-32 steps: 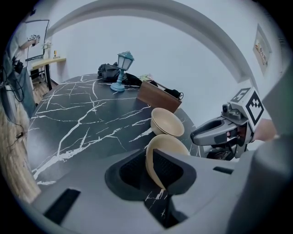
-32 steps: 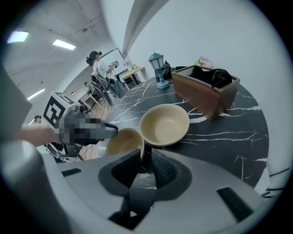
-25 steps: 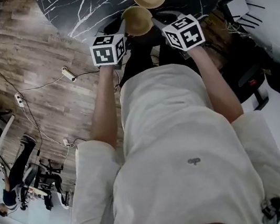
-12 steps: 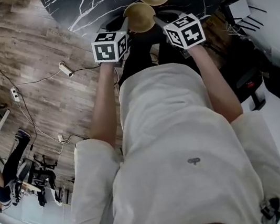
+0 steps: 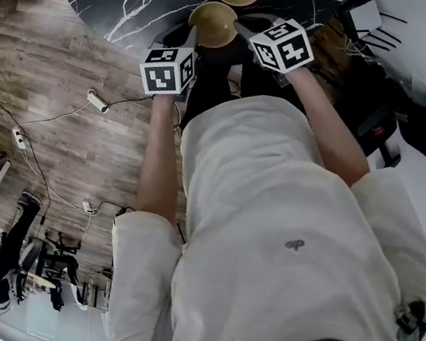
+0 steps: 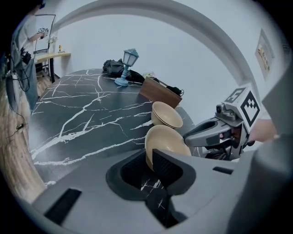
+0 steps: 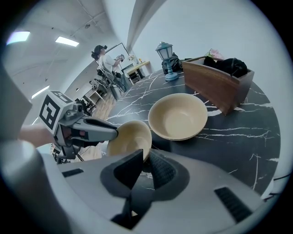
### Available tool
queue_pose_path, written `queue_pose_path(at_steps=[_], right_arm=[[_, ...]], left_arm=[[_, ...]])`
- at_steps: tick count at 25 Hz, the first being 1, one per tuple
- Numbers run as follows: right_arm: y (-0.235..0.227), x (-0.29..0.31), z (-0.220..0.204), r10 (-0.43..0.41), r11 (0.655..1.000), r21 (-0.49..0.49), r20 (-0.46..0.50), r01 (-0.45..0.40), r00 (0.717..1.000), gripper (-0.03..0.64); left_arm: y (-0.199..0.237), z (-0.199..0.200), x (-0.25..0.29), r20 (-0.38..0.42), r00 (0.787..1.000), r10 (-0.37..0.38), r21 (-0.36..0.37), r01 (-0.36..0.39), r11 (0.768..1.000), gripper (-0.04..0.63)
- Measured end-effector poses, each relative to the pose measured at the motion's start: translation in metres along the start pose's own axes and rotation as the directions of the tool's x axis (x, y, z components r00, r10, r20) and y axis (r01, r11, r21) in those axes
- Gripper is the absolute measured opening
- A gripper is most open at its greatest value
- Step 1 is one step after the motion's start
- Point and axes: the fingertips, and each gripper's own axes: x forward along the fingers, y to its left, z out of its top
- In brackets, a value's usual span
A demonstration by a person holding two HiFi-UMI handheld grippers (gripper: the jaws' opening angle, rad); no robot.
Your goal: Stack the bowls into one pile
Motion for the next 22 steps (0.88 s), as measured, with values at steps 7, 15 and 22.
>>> queue_pose_path(at_steps=[7,15,22], right_arm=[[0.009,0.001,0.000,0.023,1.000,0.004,0.003,-0.024,1.000,0.051],[0.013,0.001,0.005,0.064,0.996,0.058,0.035,-0.066,0.997,0.058],[0.017,-0.009,0.023,0.076,0.995,0.052,0.076,-0.080,0.994,0.058]], left_arm=[[0.002,-0.004,-0.006,0.000,1.000,0.021,-0.002,-0.021,1.000,0.044],[0.005,-0.006,-0.011,0.010,0.999,0.033,-0.008,-0.033,0.999,0.043],[0.005,0.009,-0.021,0.045,0.998,0.035,-0.026,-0.034,0.999,0.043]])
